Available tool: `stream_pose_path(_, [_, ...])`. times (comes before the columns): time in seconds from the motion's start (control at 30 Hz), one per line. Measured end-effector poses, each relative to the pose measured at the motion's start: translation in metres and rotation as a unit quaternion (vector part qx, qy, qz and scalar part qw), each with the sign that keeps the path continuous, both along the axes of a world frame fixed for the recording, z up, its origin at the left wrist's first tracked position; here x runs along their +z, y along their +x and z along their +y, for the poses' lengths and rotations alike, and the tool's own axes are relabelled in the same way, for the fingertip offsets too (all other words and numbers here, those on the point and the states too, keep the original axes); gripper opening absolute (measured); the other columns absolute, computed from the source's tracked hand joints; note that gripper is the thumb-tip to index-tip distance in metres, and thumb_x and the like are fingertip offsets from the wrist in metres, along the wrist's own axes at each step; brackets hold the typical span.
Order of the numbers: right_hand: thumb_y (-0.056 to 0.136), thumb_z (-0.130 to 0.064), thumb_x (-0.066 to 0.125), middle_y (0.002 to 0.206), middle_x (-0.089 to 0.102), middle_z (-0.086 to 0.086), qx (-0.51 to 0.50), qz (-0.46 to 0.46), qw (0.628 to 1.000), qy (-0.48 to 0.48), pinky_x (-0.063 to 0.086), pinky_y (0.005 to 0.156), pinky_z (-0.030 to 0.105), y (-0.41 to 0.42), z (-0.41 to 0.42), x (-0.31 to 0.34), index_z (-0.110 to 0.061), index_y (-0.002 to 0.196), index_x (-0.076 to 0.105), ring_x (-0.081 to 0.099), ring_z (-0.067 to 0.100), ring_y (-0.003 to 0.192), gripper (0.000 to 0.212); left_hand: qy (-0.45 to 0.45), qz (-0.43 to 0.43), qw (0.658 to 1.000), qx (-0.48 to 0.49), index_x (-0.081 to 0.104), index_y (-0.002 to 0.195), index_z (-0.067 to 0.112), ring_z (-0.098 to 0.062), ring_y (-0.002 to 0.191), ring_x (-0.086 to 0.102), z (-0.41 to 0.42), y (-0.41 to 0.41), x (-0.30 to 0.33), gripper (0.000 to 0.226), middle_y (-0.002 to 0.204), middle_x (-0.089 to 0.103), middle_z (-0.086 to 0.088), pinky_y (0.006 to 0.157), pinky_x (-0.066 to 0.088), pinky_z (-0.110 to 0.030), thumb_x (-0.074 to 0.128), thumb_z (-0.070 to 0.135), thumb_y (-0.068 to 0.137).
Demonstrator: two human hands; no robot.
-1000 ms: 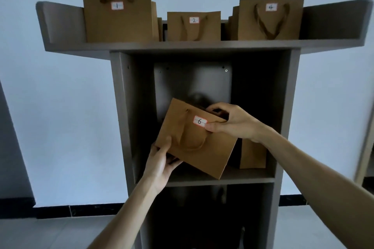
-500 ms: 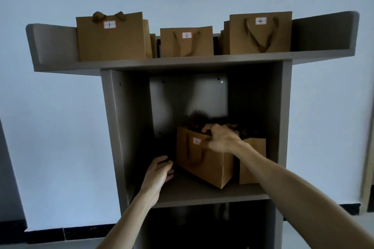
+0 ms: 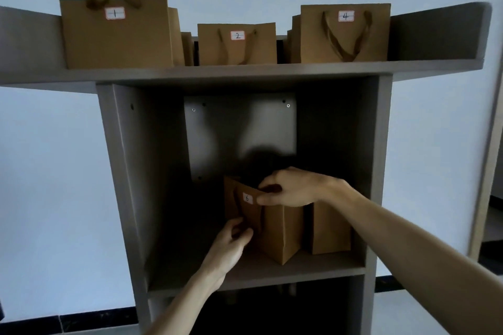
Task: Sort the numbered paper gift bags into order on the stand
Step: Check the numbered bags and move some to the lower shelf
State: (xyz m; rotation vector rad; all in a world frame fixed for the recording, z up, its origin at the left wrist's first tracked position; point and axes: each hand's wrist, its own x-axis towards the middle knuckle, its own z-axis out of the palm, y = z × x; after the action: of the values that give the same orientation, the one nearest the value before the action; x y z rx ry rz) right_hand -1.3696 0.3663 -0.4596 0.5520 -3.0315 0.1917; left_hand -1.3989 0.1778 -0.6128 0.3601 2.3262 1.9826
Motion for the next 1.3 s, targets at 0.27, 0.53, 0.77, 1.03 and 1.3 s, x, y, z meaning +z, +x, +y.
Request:
stream_pose_path(0.27, [0.102,-0.036,0.041,0.129,0.064,-0.009,-0.011,0.028,0.999,-0.011,0.045,0.104,0.037,-0.001,0.025,-0.002,-0.036,0.129,0.059,0.057,0.015,0.12,0.032,-0.016,-0.009,0.999,-0.036,0.05,0.135,0.03,-0.012,0.122,0.052,0.026,-0.011,0.007,0.036,0.131,0.057,0.007,0.11,0.039,-0.038,0.051,0.031,0.1])
stream_pose_path(0.53, [0.102,-0.027,0.039,0.136,0.06,-0.006,-0.026,0.054,0.998,-0.03,0.038,0.11,0.044,-0.008,0.042,-0.015,-0.036,0.133,0.056,0.052,0.018,0.128,0.036,-0.024,-0.006,0.998,-0.057,0.05,0.134,0.033,-0.007,0.114,0.054,0.046,-0.016,0.01,0.033,0.125,0.059,0.011,0.101,0.042,-0.031,0.048,0.034,0.101])
stream_pose_path(0.77, [0.1,-0.035,0.044,0.129,0.06,-0.008,0.015,0.162,0.985,-0.054,0.039,0.107,0.046,0.004,0.039,-0.02,-0.034,0.125,0.06,0.052,0.016,0.124,0.029,-0.027,0.025,0.999,-0.025,0.054,0.119,0.038,-0.005,0.108,0.056,0.035,-0.007,0.015,0.021,0.119,0.06,0.012,0.094,0.045,-0.028,0.054,0.032,0.098])
stream_pose_path(1.03, [0.098,-0.024,0.059,0.105,0.067,-0.016,0.099,0.346,0.9,-0.246,0.052,0.087,0.035,0.057,0.016,-0.04,-0.024,0.108,0.072,0.06,0.004,0.103,0.017,-0.002,0.122,0.992,-0.03,0.062,0.115,0.022,-0.02,0.084,0.072,-0.01,0.048,0.025,0.019,0.1,0.071,-0.005,0.077,0.059,-0.034,0.057,0.018,0.097])
stream_pose_path(1.3, [0.093,-0.016,0.063,0.094,0.069,-0.011,0.115,0.427,0.834,-0.331,0.048,0.074,0.015,0.115,-0.003,-0.02,-0.014,0.102,0.074,0.065,0.009,0.09,0.014,-0.082,0.249,0.965,-0.032,0.065,0.109,0.032,-0.016,0.082,0.071,-0.048,0.099,0.035,0.015,0.094,0.071,0.005,0.075,0.058,-0.033,0.059,0.027,0.096])
